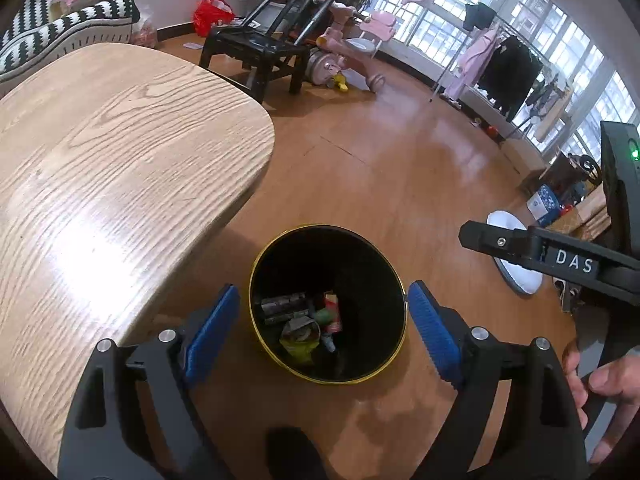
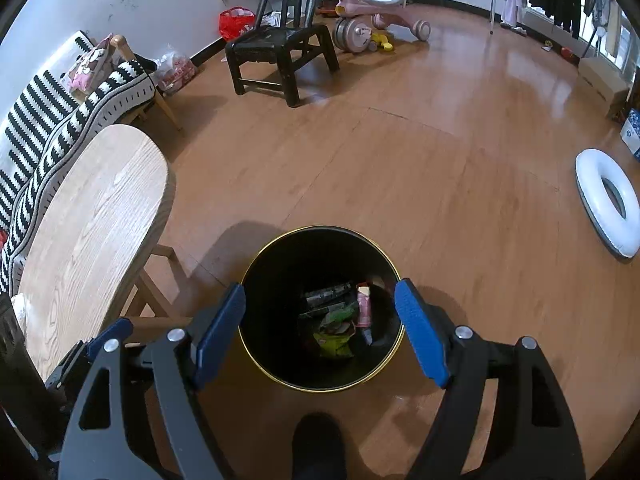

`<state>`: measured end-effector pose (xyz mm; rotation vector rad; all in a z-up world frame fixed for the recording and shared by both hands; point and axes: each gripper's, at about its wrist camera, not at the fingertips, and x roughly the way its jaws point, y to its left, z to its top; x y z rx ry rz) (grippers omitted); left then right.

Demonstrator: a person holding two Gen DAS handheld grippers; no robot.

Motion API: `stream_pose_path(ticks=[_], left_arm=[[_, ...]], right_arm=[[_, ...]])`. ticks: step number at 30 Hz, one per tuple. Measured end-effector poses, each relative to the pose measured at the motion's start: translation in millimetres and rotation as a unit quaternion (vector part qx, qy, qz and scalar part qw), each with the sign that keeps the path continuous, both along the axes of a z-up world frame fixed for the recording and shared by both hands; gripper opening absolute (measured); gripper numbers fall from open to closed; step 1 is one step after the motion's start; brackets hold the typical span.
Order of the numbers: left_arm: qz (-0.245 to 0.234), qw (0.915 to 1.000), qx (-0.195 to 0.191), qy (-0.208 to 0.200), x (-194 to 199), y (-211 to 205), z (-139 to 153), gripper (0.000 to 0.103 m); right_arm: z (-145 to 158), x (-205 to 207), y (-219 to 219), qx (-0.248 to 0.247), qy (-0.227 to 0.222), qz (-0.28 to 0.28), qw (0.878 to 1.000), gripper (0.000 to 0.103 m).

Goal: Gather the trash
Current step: 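Move both open tools back over the remaining table trash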

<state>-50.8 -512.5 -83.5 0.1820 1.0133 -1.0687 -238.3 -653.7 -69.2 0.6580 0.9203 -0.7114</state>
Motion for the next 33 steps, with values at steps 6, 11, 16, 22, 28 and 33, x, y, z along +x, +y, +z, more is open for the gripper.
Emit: stream_pose_path(ticks=[6, 11, 16, 22, 28, 33], left_arm=[[0.002, 0.9999, -0.005, -0.014, -1, 14, 13, 0.09], [0.034, 0.9982, -0.007, -0.049, 11, 57, 38, 0.096], [0.086, 0.9927, -0.004, -0.084, 37, 134, 61, 0.096], [0.183, 0.976, 0.018, -0.116, 76, 256, 70, 0.096], [0.292, 0.9478, 0.043, -0.12, 111, 394, 83, 0.096], [0.375, 0.9195, 0.04, -0.111, 131, 490, 88, 0.096]], right_arm=[[11, 12, 7, -0.009, -0.015, 0.016, 1.0, 0.078], [32, 42, 41, -0.033, -0.045, 0.057, 0.997, 0.087], [55, 94, 98, -0.039, -0.072, 0.128, 0.988, 0.091], [82, 159, 187, -0.045, -0.1, 0.225, 0.968, 0.093], [94, 219, 287, -0.039, -0.116, 0.311, 0.943, 0.093], [91, 262, 370, -0.025, -0.11, 0.379, 0.918, 0.093]])
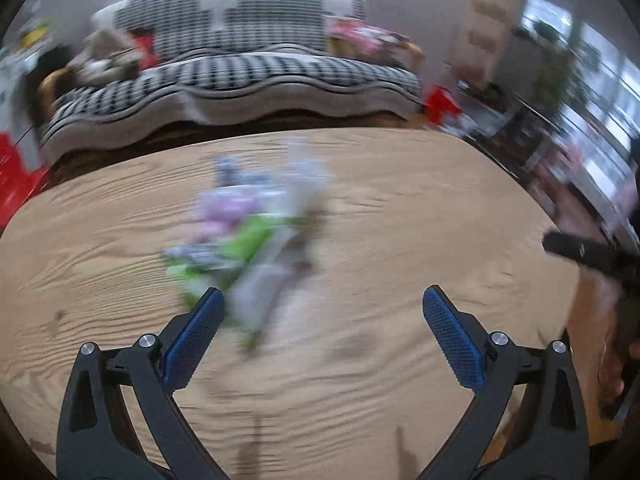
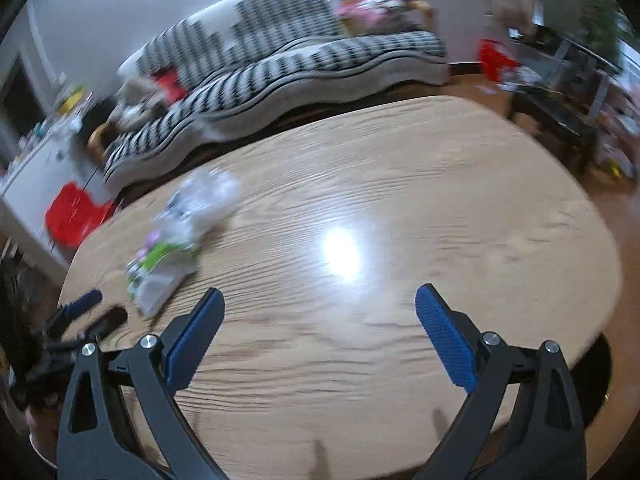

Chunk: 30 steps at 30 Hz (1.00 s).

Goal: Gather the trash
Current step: 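Move both open tools back over the remaining table trash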

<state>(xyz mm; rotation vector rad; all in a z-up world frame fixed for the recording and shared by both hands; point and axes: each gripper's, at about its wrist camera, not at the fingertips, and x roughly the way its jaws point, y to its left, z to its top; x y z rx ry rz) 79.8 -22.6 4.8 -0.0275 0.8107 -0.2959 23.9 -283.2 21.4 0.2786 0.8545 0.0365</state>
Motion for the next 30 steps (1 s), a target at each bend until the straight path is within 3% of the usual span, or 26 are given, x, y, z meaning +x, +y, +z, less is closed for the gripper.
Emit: stream_pose_path(ticks=[5, 10, 14, 17, 19, 25, 30], left_arm=[[0.053, 0.9983, -0.011, 0.023, 30, 47, -10, 0.096], [0.068, 0.9972, 0.005, 0.03, 65, 45, -25, 0.096], [0.07, 0.9971, -0.003, 0.032, 77, 49, -38, 0.096], [0.076, 0.9953, 0.032, 0.052, 88, 52, -53, 0.096], [0.071, 0.9954, 0.019, 0.062, 87, 66, -57, 0.096], [0.089, 0.9929, 0.057, 0.055, 75, 102, -53, 0.096], [0.089, 0.9941, 0.03, 0.055, 67, 117, -49, 0.096]], right_arm=[[-12, 26, 65, -0.028, 0.012, 0.049, 0.998, 0.093], [-25, 44, 90, -0.026, 0.025, 0.064, 0.997, 0.093], [-34, 57, 104, -0.022, 0.036, 0.073, 0.996, 0.093], [-39, 65, 116, -0.027, 0.041, 0.083, 0.995, 0.093], [-42, 68, 121, -0.029, 0.043, 0.088, 0.995, 0.093], [-50, 83, 142, -0.019, 0.05, 0.099, 0.994, 0.093], [-60, 98, 158, 0.036, 0.067, 0.1, 0.992, 0.093]])
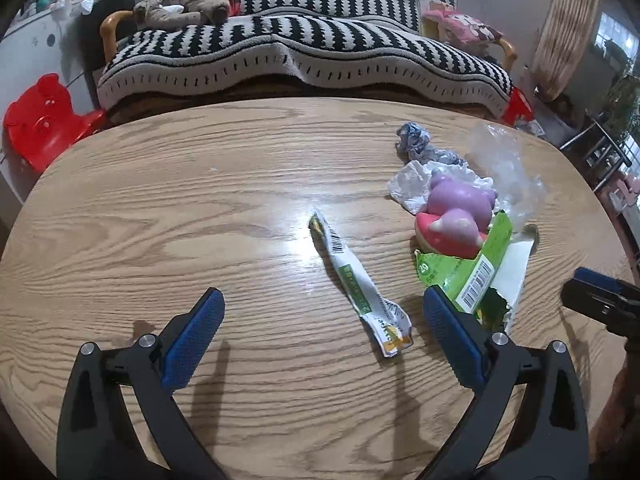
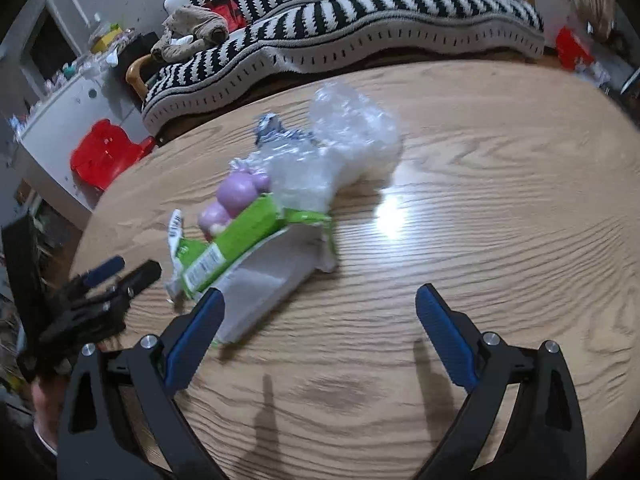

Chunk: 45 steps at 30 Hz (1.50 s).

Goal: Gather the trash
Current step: 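Move both open tools back over the remaining table trash, then grasp the white-green tube with the left tool while the right tool grasps the green-white snack bag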

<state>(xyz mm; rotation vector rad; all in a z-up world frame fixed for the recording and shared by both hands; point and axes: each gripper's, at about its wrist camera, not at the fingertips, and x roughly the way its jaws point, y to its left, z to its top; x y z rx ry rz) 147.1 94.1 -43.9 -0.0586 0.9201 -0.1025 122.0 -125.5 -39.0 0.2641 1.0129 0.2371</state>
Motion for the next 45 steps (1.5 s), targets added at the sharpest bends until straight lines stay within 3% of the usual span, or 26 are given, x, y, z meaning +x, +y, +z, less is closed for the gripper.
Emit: stream_pose_path(ticks=[4, 8, 14, 16, 19, 26, 31, 34, 45], left_arm=[[0.013, 0.9996, -0.018, 0.014, 5, 4, -4, 0.096], [0.022, 0.9995, -0.011, 0.021, 11, 4, -10, 0.096], [0.038, 0.9988, -0.02, 0.024, 16, 6, -12, 0.096], [0.033, 0.9989, -0.018, 0.028, 17, 2, -14, 0.096], [0.03, 0.9993, -0.002, 0.025, 17, -2, -14, 0.096], [0.041, 0.9989, -0.006, 0.021, 15, 1, -11, 0.096], [0.048, 0.9985, -0.005, 0.025, 15, 4, -12, 0.096], [0.043, 0.9987, -0.005, 0.027, 14, 1, -12, 0.096], [0.02, 0.9993, 0.003, 0.03, 14, -15, -15, 0.096]], right_arm=[[-11, 13, 10, 0.018, 0.012, -0.017, 1.0, 0.092], [-22, 23, 16, 0.051, 0.038, -0.027, 0.998, 0.086], [-24, 27, 37, 0.009, 0.021, -0.02, 1.0, 0.082], [-24, 27, 36, 0.027, 0.026, -0.012, 0.999, 0.073], [-25, 26, 31, 0.058, 0.03, -0.011, 0.998, 0.072], [-30, 26, 24, 0.14, 0.028, -0.016, 0.99, 0.076], [-27, 28, 33, 0.101, 0.028, -0.012, 0.994, 0.053], [-28, 27, 34, 0.111, 0.044, -0.006, 0.993, 0.039], [13, -5, 4, 0.041, -0.006, -0.007, 0.999, 0.037]])
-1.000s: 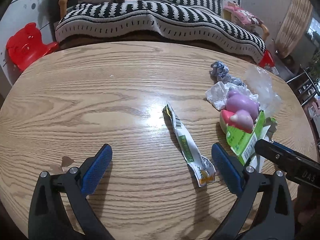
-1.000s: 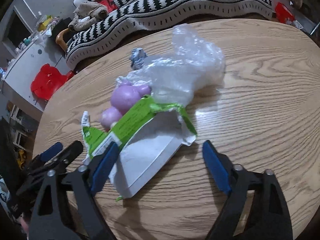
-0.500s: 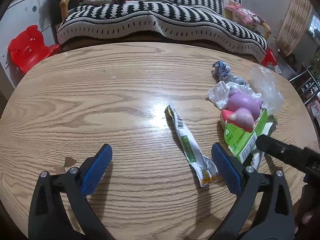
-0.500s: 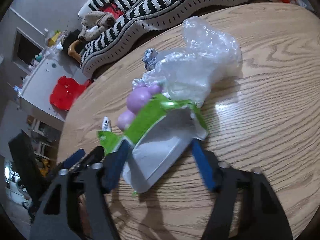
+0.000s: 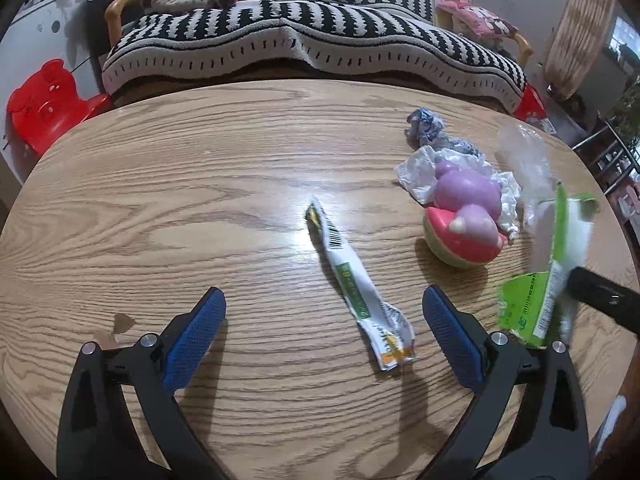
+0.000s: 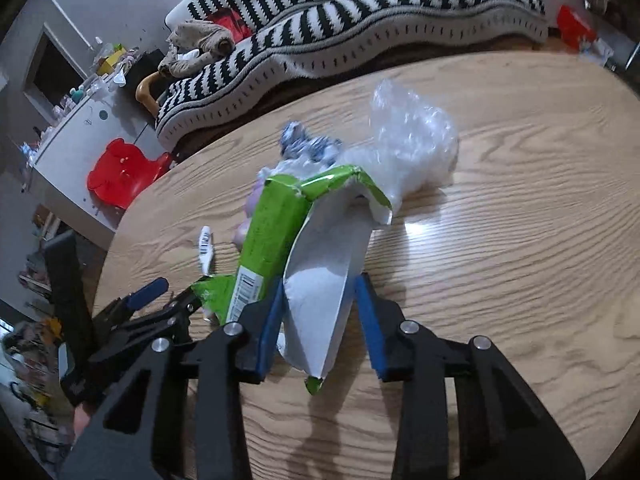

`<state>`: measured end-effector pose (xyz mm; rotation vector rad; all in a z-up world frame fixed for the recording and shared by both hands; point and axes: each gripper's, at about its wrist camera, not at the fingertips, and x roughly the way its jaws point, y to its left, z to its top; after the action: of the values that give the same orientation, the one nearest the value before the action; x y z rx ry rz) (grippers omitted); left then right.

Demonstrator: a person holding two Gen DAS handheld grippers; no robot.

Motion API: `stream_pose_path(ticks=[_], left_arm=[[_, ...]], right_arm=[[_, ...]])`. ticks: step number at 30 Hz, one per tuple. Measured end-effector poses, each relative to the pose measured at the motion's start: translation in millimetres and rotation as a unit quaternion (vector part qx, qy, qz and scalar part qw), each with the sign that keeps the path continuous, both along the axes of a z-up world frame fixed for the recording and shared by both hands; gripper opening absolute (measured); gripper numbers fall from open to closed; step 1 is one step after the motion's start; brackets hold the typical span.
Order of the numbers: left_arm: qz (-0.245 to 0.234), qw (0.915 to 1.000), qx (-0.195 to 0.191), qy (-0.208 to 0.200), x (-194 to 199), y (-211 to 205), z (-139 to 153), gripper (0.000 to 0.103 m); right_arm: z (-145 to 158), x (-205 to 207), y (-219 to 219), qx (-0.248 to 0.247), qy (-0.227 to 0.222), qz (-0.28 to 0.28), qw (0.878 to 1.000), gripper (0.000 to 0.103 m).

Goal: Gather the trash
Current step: 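Grasp the white-green tube with the left tool while the right tool grasps the green-white snack bag, then carry the tube and snack bag over the bin and open both tools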

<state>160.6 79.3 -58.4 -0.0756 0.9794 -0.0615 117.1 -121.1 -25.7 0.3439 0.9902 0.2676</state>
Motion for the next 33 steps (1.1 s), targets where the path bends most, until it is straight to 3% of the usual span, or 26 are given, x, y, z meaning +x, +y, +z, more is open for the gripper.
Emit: stream_pose_path(ticks=[2, 5, 7, 9, 14, 24, 33], left_arm=[[-0.003, 1.0, 0.006, 0.002, 2, -8, -2, 0.092], [-0.009, 0.9995, 0.03, 0.008, 3, -18, -6, 0.076], [-0.018, 0.9979, 0.062, 0.003, 0, -26, -6, 0.058], [-0.029, 0.9978, 0.06, 0.004, -3, -29, -3, 0.02], [-0.018, 0.9991, 0.038, 0.004, -16, -22, 13, 0.011], [-0.06, 0.9973, 0.0, -0.041, -53, -39, 57, 0.011], [-0.145, 0.9858, -0.022, -0.082, -78, -118, 83, 0.011]], right_arm=[[3, -4, -7, -0.009, -0.002, -0.002, 1.0, 0.037], [7, -13, -17, -0.03, -0.009, -0.003, 0.999, 0.037], [10, -20, -25, -0.041, -0.014, -0.003, 0.999, 0.037], [14, -25, -31, -0.048, -0.021, -0.003, 0.999, 0.037], [25, -39, -47, -0.06, -0.037, -0.008, 0.997, 0.037], [46, -70, -87, -0.069, -0.063, -0.027, 0.995, 0.037], [58, -106, -155, -0.089, -0.075, -0.076, 0.99, 0.038]])
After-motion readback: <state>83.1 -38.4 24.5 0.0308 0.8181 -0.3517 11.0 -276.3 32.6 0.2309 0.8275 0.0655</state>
